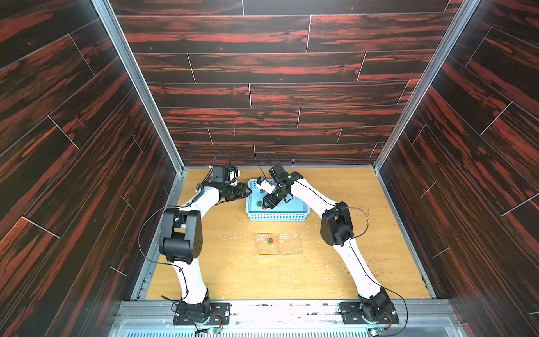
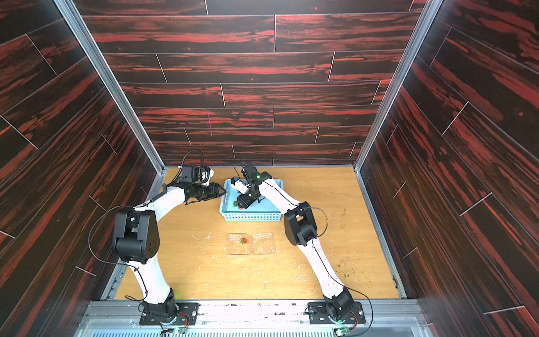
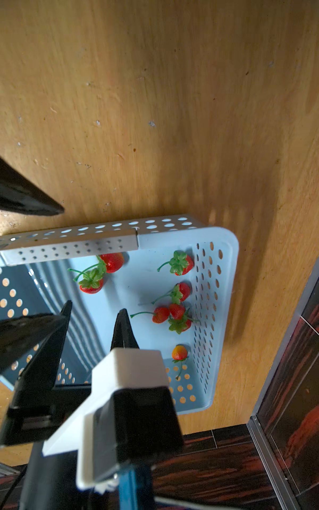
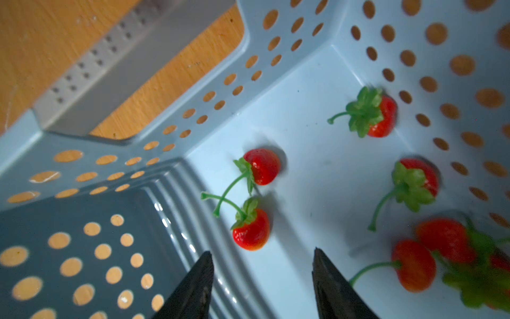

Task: Pack strawberries into containers
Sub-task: Pick up the strawberry from the basket.

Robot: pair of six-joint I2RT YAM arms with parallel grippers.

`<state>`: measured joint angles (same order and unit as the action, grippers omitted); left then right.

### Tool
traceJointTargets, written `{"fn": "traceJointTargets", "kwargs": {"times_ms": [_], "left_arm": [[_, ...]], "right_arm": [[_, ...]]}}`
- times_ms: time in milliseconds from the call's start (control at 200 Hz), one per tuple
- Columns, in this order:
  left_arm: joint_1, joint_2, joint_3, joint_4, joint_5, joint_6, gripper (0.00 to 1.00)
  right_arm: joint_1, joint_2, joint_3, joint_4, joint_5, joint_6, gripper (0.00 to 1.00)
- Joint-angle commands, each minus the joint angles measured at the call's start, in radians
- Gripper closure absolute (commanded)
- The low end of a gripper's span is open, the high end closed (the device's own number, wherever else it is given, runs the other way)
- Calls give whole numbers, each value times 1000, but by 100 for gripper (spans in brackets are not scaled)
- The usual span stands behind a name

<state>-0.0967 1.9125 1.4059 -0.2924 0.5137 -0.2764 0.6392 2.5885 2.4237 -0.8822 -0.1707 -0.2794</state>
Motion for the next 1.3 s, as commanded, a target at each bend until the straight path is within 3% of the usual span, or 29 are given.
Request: {"fn": "traceJointTargets", "kwargs": {"times_ms": [0, 496, 656, 967, 1298], "left_arm": [[-3, 16, 25, -27, 10, 20, 42], [-3, 19, 10, -8, 16, 19, 42], [-3, 20, 8, -7, 19, 17, 42], [-3, 12, -1, 2, 18, 14, 42], [-3, -7, -31, 32, 19, 2, 42]], "right_arm": [[3, 41, 23, 10, -53, -21, 40], [24, 123, 64, 44, 43, -46, 41], [24, 124, 72, 54, 84, -52, 49], [24, 67, 35, 45, 103, -44, 80], [11, -79, -21, 83, 71, 1, 84]]}}
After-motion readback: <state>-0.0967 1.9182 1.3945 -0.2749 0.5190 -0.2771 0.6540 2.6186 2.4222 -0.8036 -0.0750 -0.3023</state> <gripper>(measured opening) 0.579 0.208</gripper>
